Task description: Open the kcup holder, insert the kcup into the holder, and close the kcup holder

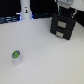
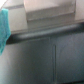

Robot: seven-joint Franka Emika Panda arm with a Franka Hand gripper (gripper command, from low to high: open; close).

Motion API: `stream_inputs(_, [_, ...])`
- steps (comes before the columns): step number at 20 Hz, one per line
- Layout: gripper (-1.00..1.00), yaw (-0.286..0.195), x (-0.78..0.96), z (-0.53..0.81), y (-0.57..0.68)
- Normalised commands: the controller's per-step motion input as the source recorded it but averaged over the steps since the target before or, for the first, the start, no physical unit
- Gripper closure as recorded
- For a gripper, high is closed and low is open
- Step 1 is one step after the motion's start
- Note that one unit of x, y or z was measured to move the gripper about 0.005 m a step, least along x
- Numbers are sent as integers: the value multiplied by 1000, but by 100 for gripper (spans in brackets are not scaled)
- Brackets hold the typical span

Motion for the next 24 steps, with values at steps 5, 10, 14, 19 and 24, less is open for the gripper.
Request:
stream_inputs(5, [-100,8,-11,-37,-46])
stream_inputs(10, [-100,-38,-175,-420,136])
stream_inputs(14, [-100,-18,-200,-476,134])
stream_inputs(19, [-100,-2,-264,-431,62])
stream_inputs(24, [100,0,-238,-209,4])
